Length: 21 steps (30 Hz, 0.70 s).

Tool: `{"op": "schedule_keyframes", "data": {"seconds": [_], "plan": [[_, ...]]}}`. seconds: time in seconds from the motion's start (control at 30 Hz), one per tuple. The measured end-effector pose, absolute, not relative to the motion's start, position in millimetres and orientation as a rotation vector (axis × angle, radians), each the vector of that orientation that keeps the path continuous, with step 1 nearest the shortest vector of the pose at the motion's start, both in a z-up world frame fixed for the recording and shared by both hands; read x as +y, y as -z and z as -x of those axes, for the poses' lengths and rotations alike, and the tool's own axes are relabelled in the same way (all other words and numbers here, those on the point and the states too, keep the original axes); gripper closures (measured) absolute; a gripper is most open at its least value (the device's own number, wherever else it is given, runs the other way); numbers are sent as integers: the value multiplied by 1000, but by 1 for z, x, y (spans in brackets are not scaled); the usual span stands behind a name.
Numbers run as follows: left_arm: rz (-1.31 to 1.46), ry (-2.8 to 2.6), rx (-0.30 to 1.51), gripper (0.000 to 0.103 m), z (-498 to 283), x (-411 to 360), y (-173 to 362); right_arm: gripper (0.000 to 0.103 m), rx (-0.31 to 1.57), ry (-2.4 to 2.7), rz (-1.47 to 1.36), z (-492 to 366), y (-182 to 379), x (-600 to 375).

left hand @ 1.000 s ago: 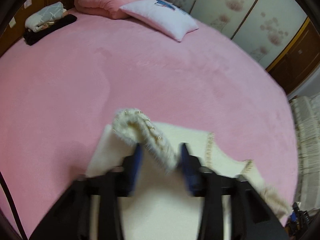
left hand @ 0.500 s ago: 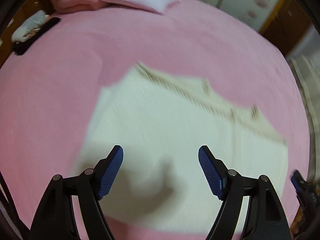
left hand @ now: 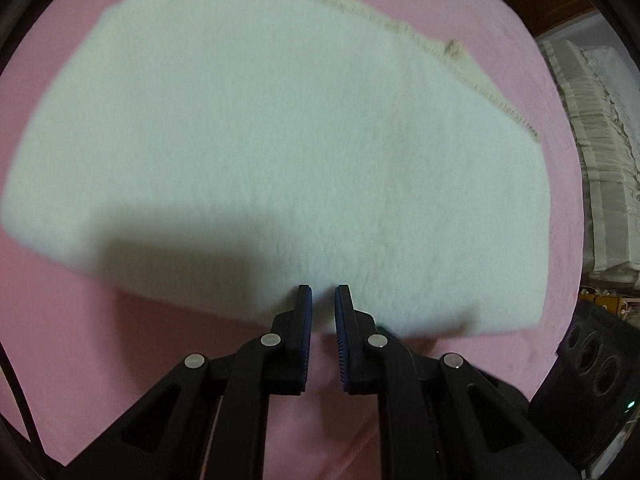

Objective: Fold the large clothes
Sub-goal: 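Lay the hem down on the collar and open both grippers, then press the folded cardigan flat with both grippers closed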

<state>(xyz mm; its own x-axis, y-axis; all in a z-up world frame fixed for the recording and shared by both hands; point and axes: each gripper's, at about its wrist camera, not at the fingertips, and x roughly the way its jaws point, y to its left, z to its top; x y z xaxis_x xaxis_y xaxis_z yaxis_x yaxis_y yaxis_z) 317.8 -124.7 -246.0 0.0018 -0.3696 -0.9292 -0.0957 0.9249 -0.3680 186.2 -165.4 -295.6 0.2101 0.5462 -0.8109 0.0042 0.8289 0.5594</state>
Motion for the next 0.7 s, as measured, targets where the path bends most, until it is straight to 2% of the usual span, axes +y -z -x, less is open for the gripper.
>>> {"op": "schedule_keyframes", "data": {"seconds": [0.23,0.43,0.5,0.7], "plan": [[413,144,1565,93,-314,-112,269,103,1276,-304,-489,-193,306,-195],[515,-35,1533,100,-314,-58,283,103,1326,-202,-416,-178,318,-252],[494,-80,1505,101,-312,-41,282,103,1319,-131,-334,-165,315,-273],[361,-221,1410,102,-311,15,279,103,1292,94,-343,-134,310,-350]]}}
